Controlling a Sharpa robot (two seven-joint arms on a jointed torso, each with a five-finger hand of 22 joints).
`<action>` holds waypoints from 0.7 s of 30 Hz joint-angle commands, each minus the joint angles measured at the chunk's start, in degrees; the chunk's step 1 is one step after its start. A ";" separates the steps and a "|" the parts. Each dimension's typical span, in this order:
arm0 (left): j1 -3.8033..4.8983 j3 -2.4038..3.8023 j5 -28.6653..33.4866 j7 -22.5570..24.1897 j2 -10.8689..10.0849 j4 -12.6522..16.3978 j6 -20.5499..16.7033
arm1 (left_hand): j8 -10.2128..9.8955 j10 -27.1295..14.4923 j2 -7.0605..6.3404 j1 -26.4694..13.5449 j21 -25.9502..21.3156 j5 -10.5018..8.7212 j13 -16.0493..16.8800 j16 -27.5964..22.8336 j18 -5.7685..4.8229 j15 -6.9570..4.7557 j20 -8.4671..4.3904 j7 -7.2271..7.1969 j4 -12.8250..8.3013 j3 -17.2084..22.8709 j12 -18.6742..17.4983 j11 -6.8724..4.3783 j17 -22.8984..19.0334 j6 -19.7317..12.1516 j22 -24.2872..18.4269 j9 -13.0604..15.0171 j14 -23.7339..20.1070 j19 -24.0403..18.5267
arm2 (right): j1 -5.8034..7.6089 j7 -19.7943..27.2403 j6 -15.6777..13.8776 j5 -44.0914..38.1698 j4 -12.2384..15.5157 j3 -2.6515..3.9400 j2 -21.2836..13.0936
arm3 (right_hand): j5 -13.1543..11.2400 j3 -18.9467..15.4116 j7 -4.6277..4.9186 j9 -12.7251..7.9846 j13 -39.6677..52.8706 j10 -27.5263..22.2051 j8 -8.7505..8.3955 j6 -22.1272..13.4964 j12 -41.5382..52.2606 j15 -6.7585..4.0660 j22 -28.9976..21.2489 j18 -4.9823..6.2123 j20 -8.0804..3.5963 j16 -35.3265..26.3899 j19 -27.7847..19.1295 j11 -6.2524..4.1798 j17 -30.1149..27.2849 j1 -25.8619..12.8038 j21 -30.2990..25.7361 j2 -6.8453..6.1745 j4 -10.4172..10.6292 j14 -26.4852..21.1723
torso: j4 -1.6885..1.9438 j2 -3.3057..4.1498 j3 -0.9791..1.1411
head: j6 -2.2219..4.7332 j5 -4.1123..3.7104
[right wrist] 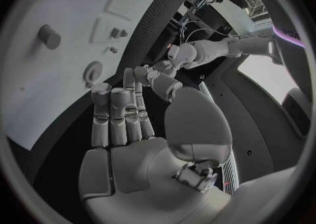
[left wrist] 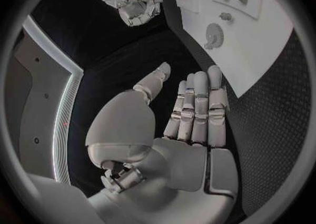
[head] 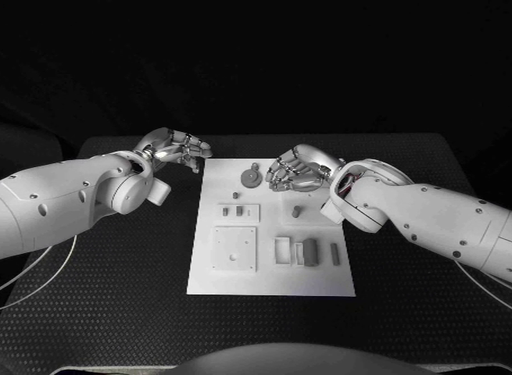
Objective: Assemble the parts on the task board
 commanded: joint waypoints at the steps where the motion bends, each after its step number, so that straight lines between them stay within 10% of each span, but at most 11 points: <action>1: 0.07 0.03 0.36 0.36 0.62 -0.82 0.64 | -0.22 -0.30 0.00 0.00 -0.38 -0.37 -0.06 -0.34 1.64 -0.06 -0.04 0.14 0.05 -0.39 0.10 -0.10 0.09 -0.35 -0.02 -0.08 0.43 0.37 | -0.25 1.12 2.48 1.35 -0.69 -0.03 1.42 | 0.19 0.43 0.20 0.11 0.11 0.14 0.16 0.06 -0.27 -0.30 0.00 3.93 -0.36 -0.34 -0.15 0.26 0.10 0.78 -0.29 1.40 -0.03 -0.47 | -0.08 -0.17 -0.11 | 0.14 1.49; 7: 0.08 0.00 0.36 0.31 1.63 -2.05 0.66 | -0.21 -0.29 0.02 0.01 -0.39 -0.37 -0.05 -0.35 1.65 -0.06 -0.04 0.13 0.05 -0.39 0.12 -0.11 0.10 -0.34 -0.02 -0.08 0.44 0.39 | -0.70 1.29 3.21 0.02 -2.05 -1.12 3.94 | 0.19 0.42 0.22 0.12 0.13 0.11 0.12 0.02 -0.31 -0.28 0.00 3.93 -0.34 -0.34 -0.18 0.27 0.12 0.73 -0.32 1.46 -0.04 -0.51 | -0.14 -0.62 -0.46 | -0.24 2.92; 12: 0.09 -0.02 0.36 0.23 2.23 -2.85 0.60 | -0.19 -0.28 0.02 0.01 -0.40 -0.37 -0.04 -0.36 1.65 -0.07 -0.04 0.13 0.06 -0.40 0.13 -0.12 0.11 -0.33 -0.01 -0.08 0.45 0.40 | -1.01 1.29 4.03 -0.09 -3.62 -3.66 5.77 | 0.19 0.40 0.23 0.12 0.15 0.09 0.10 -0.01 -0.34 -0.27 0.00 3.93 -0.33 -0.34 -0.21 0.28 0.15 0.68 -0.35 1.54 -0.05 -0.55 | -0.09 -0.90 -0.78 | -0.79 4.47; 21: 0.11 -0.02 0.36 0.14 2.48 -3.11 0.52 | -0.18 -0.28 -0.03 0.00 -0.43 -0.37 -0.04 -0.37 1.66 -0.07 -0.04 0.13 0.05 -0.43 0.15 -0.12 0.11 -0.34 -0.01 -0.08 0.46 0.42 | -3.55 2.06 3.79 -5.70 -5.67 -4.62 7.79 | 0.19 0.38 0.26 0.14 0.19 0.05 0.05 -0.07 -0.40 -0.25 0.01 3.93 -0.31 -0.33 -0.26 0.30 0.20 0.61 -0.38 1.65 -0.06 -0.61 | -0.02 -0.70 -0.63 | -1.56 5.68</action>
